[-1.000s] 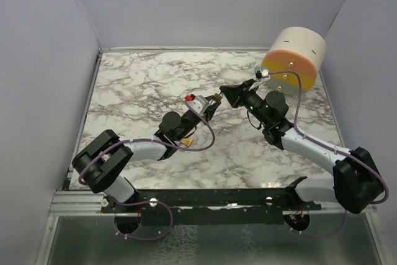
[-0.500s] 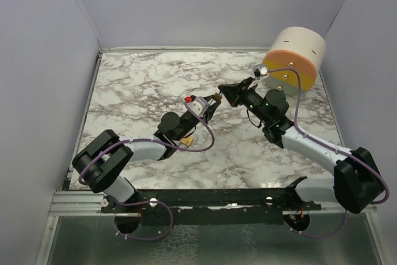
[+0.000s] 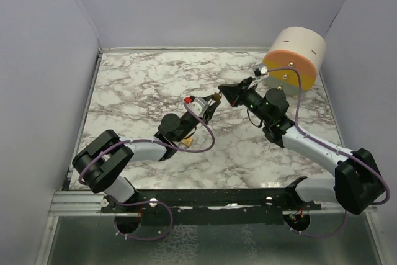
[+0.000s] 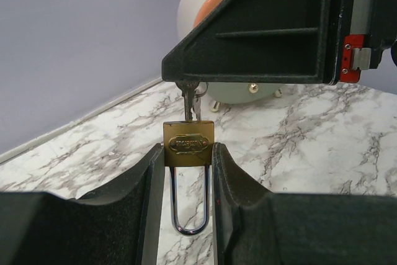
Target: Unlock with the key
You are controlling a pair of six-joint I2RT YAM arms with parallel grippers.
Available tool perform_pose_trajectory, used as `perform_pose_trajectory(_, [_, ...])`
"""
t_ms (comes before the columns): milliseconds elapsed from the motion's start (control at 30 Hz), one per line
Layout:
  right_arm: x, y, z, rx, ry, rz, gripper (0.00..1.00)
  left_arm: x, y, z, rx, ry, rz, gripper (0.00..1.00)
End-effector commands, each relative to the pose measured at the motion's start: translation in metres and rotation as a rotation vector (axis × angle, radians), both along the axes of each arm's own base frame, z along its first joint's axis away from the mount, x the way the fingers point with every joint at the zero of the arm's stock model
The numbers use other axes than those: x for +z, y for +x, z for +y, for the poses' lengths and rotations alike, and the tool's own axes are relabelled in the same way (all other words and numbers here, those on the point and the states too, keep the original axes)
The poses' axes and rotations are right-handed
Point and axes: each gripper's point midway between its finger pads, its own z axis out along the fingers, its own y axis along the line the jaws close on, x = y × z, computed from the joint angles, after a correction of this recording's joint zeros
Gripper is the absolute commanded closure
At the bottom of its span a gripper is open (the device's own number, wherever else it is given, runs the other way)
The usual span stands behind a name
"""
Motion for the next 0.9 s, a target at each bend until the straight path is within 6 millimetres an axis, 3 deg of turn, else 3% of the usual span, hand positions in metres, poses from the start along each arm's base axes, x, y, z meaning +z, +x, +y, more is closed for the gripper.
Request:
perform_pose_trajectory(0, [-0.036,-0.017,0.008,0.069,-0.060,0.154,0.99,0.066,0.002,0.016,0.065,-0.173,-0.155,1.00])
perform_pose_trajectory(400, [-0.049,-0.020,0.018,0.109,-0.052,0.273,0.99,0.065,0.012,0.014,0.104,-0.147,-0.168,1.00])
perform_pose_trajectory(867, [-0.054,-0.015,0.020,0.104,-0.062,0.279,0.99,0.070,-0.007,0.003,-0.003,-0.151,-0.258,1.00])
